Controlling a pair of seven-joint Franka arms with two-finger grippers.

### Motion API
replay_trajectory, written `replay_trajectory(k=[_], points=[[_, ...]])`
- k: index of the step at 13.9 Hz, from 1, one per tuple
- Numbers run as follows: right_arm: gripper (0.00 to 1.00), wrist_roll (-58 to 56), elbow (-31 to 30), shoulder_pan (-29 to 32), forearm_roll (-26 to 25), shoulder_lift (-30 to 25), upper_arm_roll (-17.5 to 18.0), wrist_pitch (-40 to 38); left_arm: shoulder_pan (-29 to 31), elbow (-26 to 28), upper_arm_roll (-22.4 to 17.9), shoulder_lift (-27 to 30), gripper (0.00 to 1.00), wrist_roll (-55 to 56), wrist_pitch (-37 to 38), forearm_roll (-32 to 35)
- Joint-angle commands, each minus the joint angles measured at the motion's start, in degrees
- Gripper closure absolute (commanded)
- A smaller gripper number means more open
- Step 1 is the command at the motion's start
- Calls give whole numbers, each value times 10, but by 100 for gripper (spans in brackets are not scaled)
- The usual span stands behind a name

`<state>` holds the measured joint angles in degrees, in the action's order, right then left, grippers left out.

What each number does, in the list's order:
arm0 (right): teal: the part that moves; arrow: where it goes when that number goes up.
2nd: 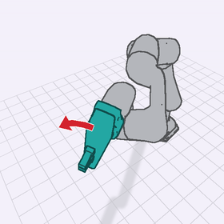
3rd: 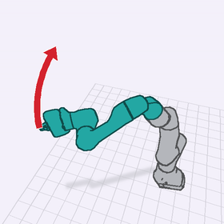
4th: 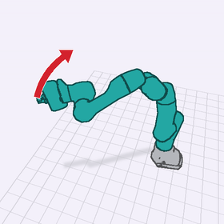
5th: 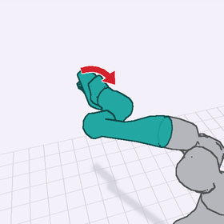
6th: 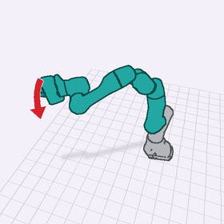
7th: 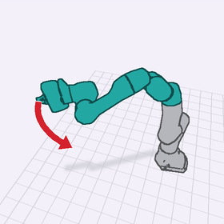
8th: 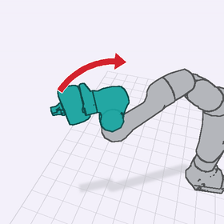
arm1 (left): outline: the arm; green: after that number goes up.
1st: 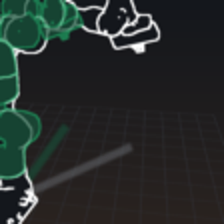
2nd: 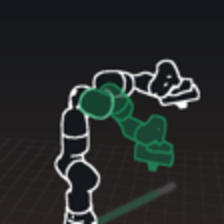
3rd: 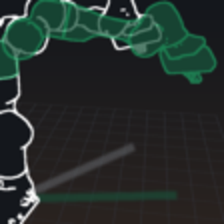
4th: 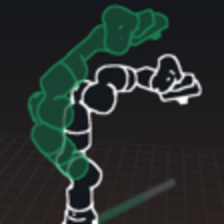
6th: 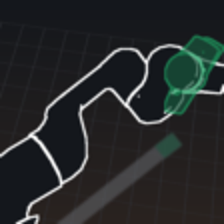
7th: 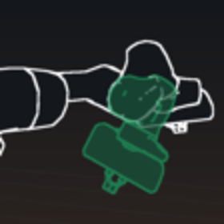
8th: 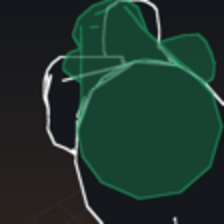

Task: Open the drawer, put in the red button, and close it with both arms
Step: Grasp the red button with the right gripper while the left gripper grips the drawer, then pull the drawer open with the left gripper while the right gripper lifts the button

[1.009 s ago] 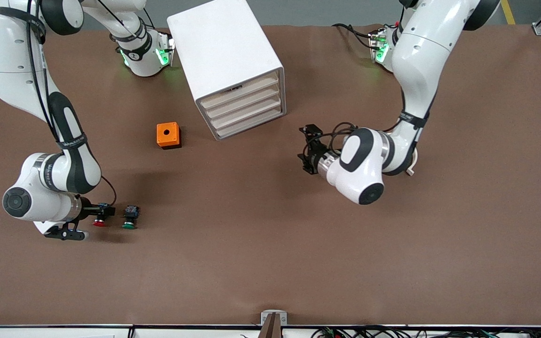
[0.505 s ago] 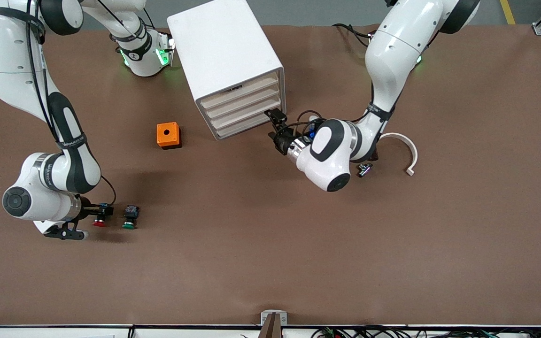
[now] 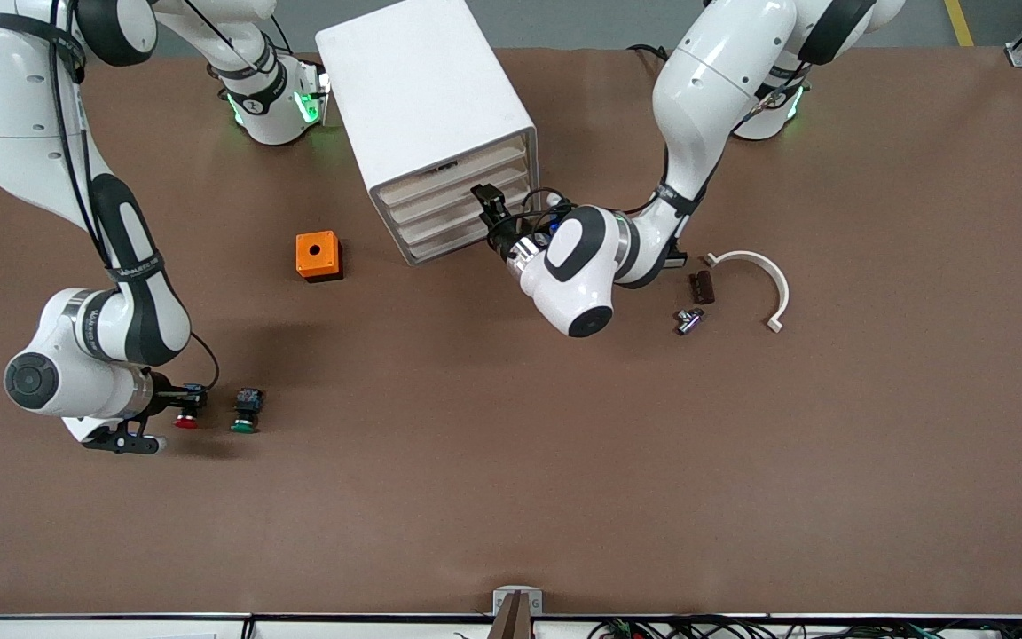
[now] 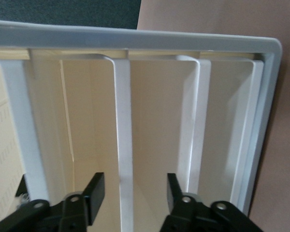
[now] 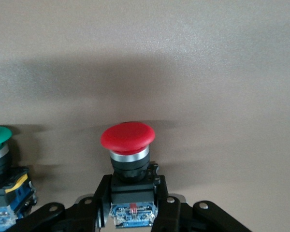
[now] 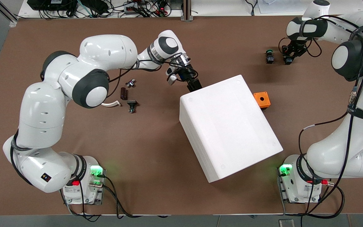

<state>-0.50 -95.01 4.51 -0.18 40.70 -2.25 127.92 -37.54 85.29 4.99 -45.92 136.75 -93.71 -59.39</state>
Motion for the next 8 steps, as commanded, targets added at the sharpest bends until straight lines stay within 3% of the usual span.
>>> replay_trajectory(k=[1, 3, 5, 6, 8], points=[[89, 6, -7, 7, -10, -12, 8, -6, -10, -15, -5, -10, 46, 12, 10, -14], [89, 6, -1, 5, -10, -21, 8, -37, -10, -15, -5, -10, 48, 12, 10, -14], [88, 5, 5, 1, -10, -47, 8, -79, -14, -15, -5, -13, 80, 12, 10, -14], [88, 4, 10, -1, -10, -56, 8, -93, -13, -15, -5, -13, 84, 12, 10, -15], [89, 7, 14, -1, -10, -76, 8, -118, -17, -15, -5, -12, 84, 12, 10, -15]])
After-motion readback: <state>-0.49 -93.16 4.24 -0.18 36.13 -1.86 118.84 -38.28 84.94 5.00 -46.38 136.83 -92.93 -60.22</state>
